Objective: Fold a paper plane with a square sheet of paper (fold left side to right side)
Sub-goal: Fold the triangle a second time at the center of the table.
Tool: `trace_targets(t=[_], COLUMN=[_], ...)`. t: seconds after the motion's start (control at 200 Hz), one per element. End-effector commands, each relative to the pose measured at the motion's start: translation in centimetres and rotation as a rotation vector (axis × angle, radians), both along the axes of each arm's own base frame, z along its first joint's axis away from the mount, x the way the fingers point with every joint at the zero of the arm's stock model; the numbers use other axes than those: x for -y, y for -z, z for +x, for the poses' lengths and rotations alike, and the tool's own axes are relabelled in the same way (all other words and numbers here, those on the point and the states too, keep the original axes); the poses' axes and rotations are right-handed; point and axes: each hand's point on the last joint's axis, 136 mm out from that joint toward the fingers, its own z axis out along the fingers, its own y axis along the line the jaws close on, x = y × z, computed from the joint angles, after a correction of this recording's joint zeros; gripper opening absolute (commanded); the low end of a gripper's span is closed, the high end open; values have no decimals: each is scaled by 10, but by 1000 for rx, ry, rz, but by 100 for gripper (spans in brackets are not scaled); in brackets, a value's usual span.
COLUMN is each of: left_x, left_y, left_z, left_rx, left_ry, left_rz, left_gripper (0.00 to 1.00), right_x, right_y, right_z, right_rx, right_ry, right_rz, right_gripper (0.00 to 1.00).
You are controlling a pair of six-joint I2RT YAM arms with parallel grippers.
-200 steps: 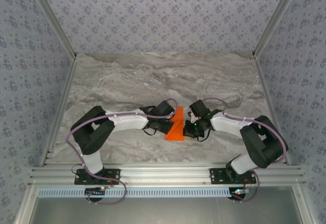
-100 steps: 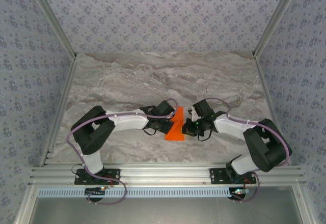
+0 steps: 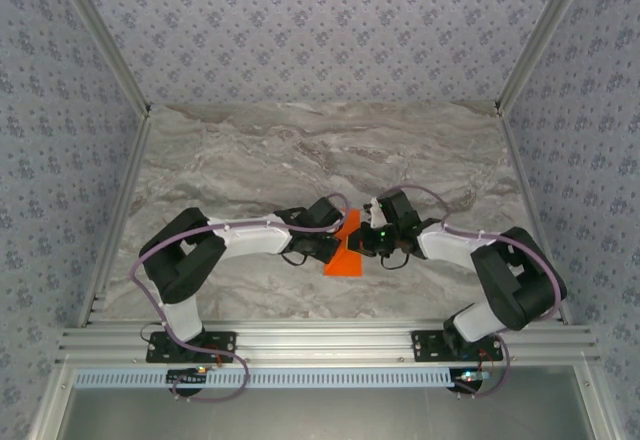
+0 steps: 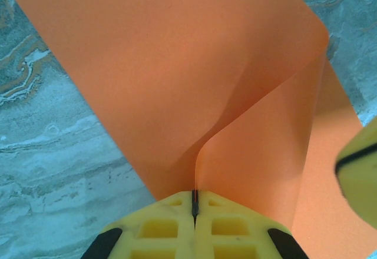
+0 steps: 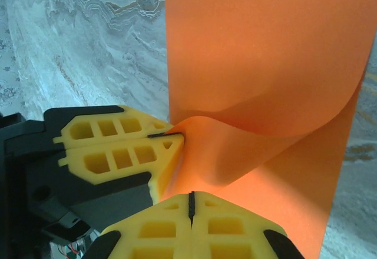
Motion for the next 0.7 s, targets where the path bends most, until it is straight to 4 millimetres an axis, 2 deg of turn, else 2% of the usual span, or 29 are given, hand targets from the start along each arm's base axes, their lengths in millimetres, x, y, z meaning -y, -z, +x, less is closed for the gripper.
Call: trace_targets(t=[0.0,0.25,0.7], left_x=[0,0,0], left_y=[10,9,10], left_z=[-5,-6,-7], left_rx=[-27,-25,-28], left_ry=[29,32,35], left_rz=[28,29,32], left_gripper=[0,0,0], right_x=[-9,-14,-12], right_y=[-11,-10,11], right_z=[12,18,16], right_rx=[23,21,-33], right_ry=[-3,-7,-24], right_rz=[46,53,-10], right_gripper=[0,0,0])
